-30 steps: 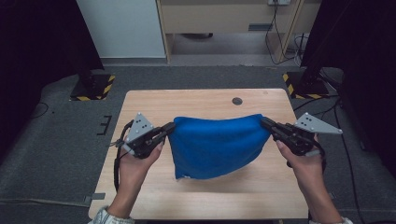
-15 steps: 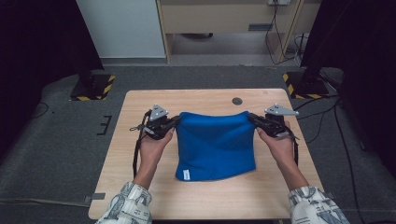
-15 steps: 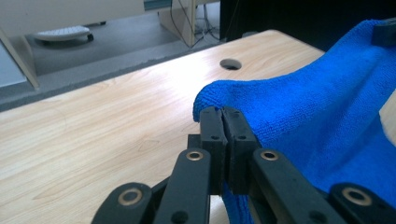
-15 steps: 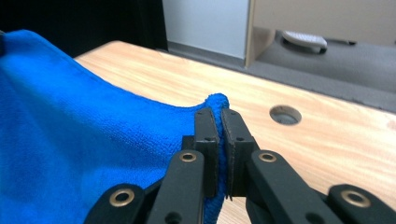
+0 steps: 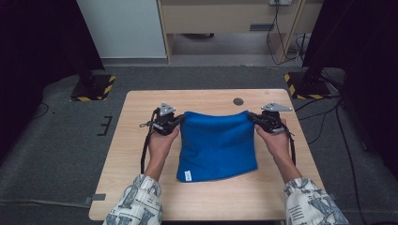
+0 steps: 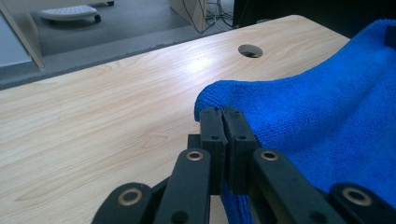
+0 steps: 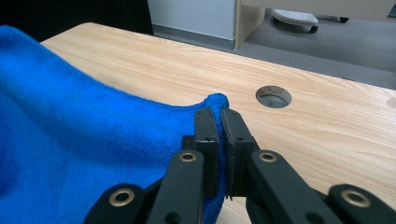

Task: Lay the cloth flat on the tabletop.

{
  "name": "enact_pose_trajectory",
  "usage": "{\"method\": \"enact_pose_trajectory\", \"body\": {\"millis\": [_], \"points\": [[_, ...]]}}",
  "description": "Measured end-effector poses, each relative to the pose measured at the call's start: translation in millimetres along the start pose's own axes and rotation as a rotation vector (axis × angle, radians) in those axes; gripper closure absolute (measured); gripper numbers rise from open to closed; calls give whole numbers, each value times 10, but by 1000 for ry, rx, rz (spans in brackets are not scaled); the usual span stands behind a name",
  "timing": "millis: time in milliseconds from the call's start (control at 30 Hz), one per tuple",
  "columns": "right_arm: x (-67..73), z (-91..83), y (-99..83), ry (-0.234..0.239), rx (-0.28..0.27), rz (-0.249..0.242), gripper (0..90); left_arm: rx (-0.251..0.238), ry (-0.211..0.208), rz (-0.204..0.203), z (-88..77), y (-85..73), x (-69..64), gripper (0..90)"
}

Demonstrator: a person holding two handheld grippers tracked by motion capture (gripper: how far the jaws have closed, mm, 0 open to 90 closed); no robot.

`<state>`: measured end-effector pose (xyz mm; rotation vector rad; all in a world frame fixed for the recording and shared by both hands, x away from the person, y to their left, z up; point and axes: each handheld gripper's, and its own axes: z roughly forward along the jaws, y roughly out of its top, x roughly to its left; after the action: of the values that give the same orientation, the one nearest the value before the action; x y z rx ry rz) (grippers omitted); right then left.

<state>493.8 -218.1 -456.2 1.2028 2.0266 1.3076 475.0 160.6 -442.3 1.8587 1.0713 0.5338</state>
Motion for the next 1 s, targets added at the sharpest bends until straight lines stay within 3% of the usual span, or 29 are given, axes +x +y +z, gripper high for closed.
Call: {"method": "enact_pose_trajectory", "body": {"millis": [333, 733, 1000], "points": [[-115, 83, -68, -30, 38, 25, 866, 37, 7, -9, 217, 14, 0, 878], [-140, 264, -154, -41, 75, 47, 866, 74, 34, -10, 335, -12, 58, 879], [-159, 276, -162, -57, 77, 60, 868, 75, 34, -19, 388, -3, 69, 880]]}}
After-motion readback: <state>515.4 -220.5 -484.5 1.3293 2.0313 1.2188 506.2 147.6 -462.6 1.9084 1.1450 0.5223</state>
